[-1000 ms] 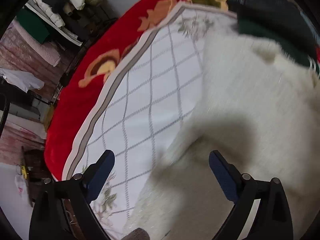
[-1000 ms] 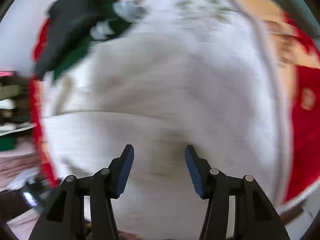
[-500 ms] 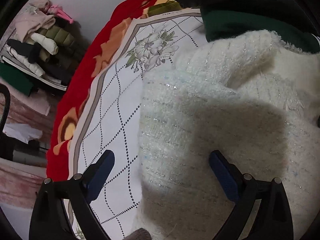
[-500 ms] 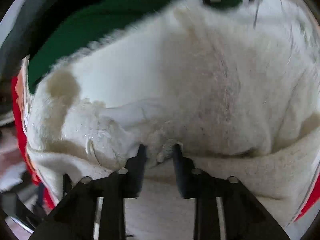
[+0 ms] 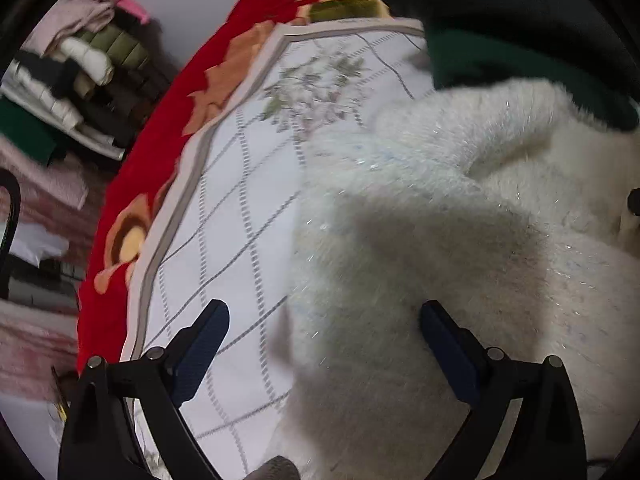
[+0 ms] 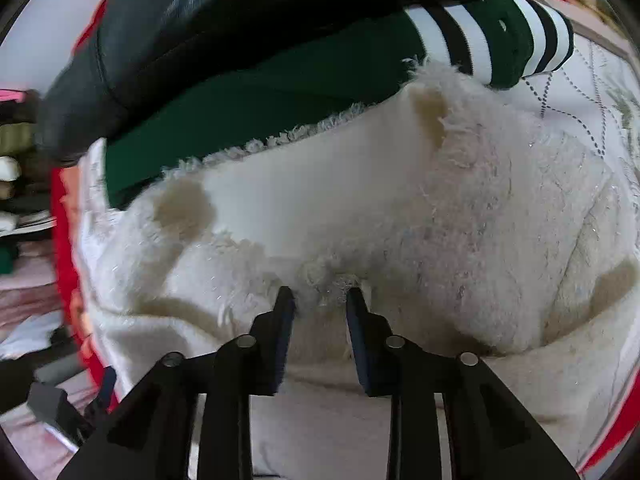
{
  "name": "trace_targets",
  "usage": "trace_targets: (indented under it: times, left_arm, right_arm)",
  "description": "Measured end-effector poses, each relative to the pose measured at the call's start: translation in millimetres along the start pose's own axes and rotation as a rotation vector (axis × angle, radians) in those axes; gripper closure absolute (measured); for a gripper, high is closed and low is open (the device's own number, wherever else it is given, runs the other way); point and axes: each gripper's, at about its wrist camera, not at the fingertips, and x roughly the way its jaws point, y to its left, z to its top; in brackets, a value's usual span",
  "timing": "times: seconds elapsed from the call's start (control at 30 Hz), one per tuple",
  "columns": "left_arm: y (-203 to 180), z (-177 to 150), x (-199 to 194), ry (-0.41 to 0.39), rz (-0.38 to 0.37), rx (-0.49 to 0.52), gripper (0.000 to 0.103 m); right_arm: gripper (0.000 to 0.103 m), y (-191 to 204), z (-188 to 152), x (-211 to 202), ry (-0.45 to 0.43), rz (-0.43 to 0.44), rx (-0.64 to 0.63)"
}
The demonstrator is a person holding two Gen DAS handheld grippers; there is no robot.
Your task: Fold large clothes
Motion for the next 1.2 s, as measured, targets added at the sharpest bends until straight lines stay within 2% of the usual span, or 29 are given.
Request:
trace_targets:
  times: [0.03,0.07,0.13,0.17,0.27,0.3,0.37,0.43,0.5,0.53,0.57,0.63,0.67,0.73,0.8,0.83,0.87,0.9,0.97,1.0,1.07,1.13,1.2]
  left_arm:
    - [9.6,-5.0,-10.0,0.0,-0.005,-0.031,0.004]
    - [17.7,-10.8,-18.2,-0.005,-0.006,-0.054,0.004]
    - [33.7,-29.8,-33.9,0.0,0.012,-0.082,0.004]
    - [40.3,-42.9,-39.0,0.01,0.03,-0.088,0.005]
    - [48.7,-75.5,-38.3,0.065,0.075,-0.053,0.004]
    - [48.7,-82.3,-34.5,0.08,0.087,-0.041,0.004]
    - [44.6,-96.4,-20.4,0.13,0.115,-0.005,0.004]
    - [40.1,-101.1,-8.4,0.135,0.143,0.013,0.004]
    - [34.5,-98.9,0.5,0.122,0.17,0.026,0.004]
    - [28.7,-95.8,9.3,0.114,0.194,0.038,0.004]
    - [27.2,-93.8,13.4,0.117,0.211,0.044,0.004]
    - [24.5,-89.7,29.0,0.135,0.227,0.038,0.001]
    - [25.0,-88.6,33.1,0.144,0.233,0.025,0.0]
    - [25.8,-86.6,33.6,0.147,0.211,-0.002,0.0]
    - [26.1,-85.7,31.3,0.153,0.21,-0.009,0.0]
    - [26.8,-85.6,30.0,0.157,0.209,-0.012,0.0]
    - [28.1,-85.6,28.4,0.164,0.203,-0.019,0.0]
    - [31.9,-87.0,24.5,0.177,0.189,-0.037,0.0]
    - [37.0,-89.0,13.9,0.18,0.154,-0.069,0.0]
    - [39.7,-90.2,5.7,0.17,0.142,-0.08,0.0]
    - [42.7,-94.5,-12.6,0.149,0.129,-0.091,0.0]
    - [44.5,-98.4,-29.3,0.128,0.114,-0.109,0.0]
    - [44.2,-96.5,-34.3,0.122,0.098,-0.119,0.0]
  right_arm:
    - [0.06,-6.2,-2.7,-8.0,-0.011,0.023,-0.012]
    - [0.043,-17.5,-12.3,-30.1,-0.042,0.057,-0.033]
    - [0.023,-45.3,-31.3,-66.7,-0.099,0.072,-0.042]
    - [0.023,-54.9,-38.4,-77.5,-0.116,0.062,-0.043]
    - [0.023,-108.9,-88.0,-118.2,-0.138,-0.102,-0.043]
    - [0.023,-118.9,-97.3,-119.5,-0.129,-0.146,-0.045]
    - [0.023,-136.0,-122.7,-105.3,-0.075,-0.258,-0.061]
    - [0.023,-164.0,-133.9,-95.4,-0.019,-0.303,-0.075]
    - [0.024,-172.6,-137.7,-67.5,0.023,-0.328,-0.117]
    - [0.034,-165.2,-134.5,-50.2,0.03,-0.335,-0.139]
    - [0.058,-164.4,-132.7,-39.8,0.035,-0.344,-0.164]
    - [0.092,-165.6,-125.8,-27.9,0.005,-0.345,-0.168]
    - [0.092,-178.3,-120.0,-31.3,-0.05,-0.343,-0.095]
    - [0.092,-215.3,-115.9,-33.3,-0.08,-0.215,0.143]
    - [0.091,-238.6,-119.3,-32.3,-0.069,-0.143,0.288]
    - [0.087,-240.1,-121.0,-34.8,-0.053,-0.133,0.309]
    - [0.076,-238.6,-123.0,-40.4,-0.039,-0.144,0.319]
    - [0.072,-236.9,-126.5,-49.2,-0.034,-0.144,0.329]
    - [0.07,-236.6,-133.8,-70.3,-0.052,-0.099,0.353]
    - [0.068,-236.9,-141.2,-87.8,-0.083,-0.031,0.368]
    - [0.033,-230.9,-153.1,-109.9,-0.149,0.097,0.366]
    - [0.026,-224.8,-162.8,-119.4,-0.161,0.187,0.321]
    - [0.026,-206.7,-155.9,-100.2,-0.109,0.227,0.248]
